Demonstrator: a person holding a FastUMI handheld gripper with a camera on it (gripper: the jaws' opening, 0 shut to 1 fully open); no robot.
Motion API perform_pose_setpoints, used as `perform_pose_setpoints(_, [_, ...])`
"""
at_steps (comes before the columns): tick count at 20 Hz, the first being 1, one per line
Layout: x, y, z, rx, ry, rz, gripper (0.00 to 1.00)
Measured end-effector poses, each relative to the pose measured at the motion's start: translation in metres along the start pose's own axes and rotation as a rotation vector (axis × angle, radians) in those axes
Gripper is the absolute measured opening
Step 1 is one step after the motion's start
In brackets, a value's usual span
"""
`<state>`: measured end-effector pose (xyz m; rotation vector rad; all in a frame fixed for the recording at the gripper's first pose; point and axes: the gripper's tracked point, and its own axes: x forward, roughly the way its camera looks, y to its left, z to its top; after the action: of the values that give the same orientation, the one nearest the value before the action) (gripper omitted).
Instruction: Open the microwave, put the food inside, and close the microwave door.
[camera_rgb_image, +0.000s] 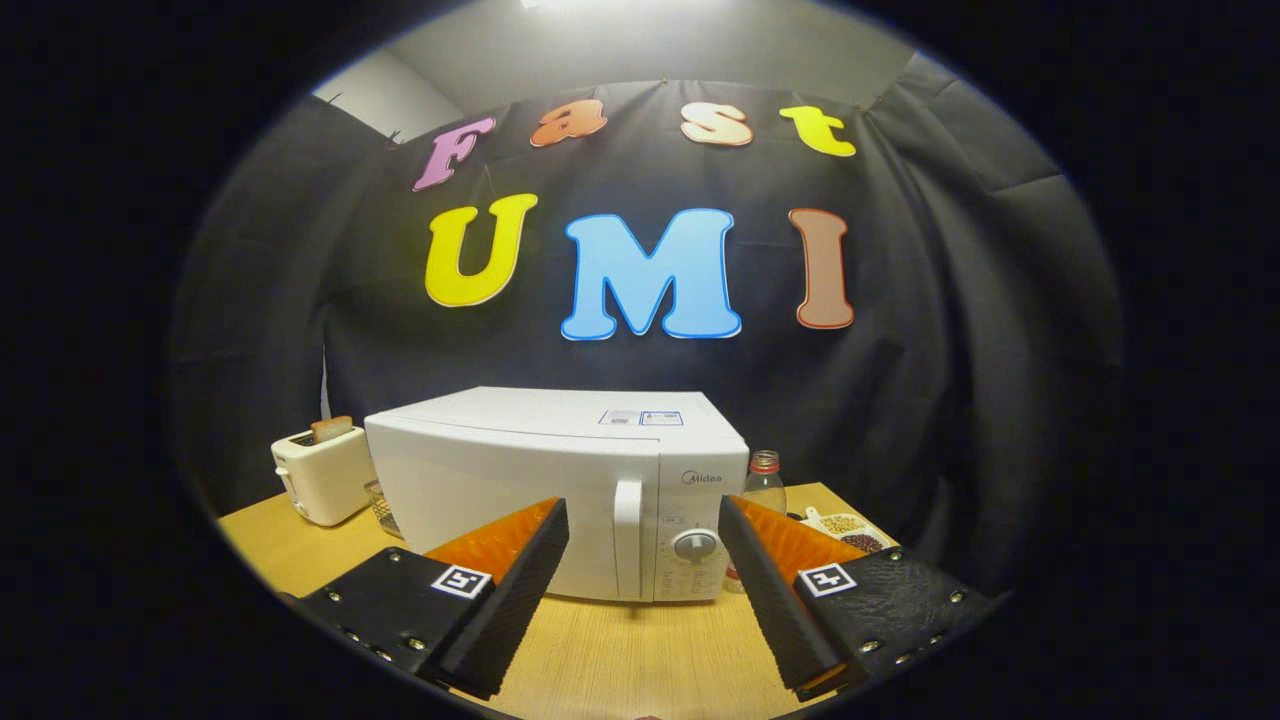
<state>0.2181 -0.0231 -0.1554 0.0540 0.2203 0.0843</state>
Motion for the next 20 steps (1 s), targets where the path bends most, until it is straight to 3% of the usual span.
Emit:
perform_pose_setpoints(11, [0.071,0.002,-0.063,0.018,0.136,0.012,0.96])
perform_pose_setpoints(15, [0.084,0.005,-0.081,0.022,0.178,0.010,0.92])
perform_pose_setpoints(17, [0.087,0.009,-0.088,0.023,0.196,0.022,0.82])
perform_pose_setpoints(18, [0.089,0.011,-0.091,0.019,0.201,0.026,0.82])
perform_pose_setpoints(20, [0.092,0.011,-0.095,0.010,0.210,0.018,0.64])
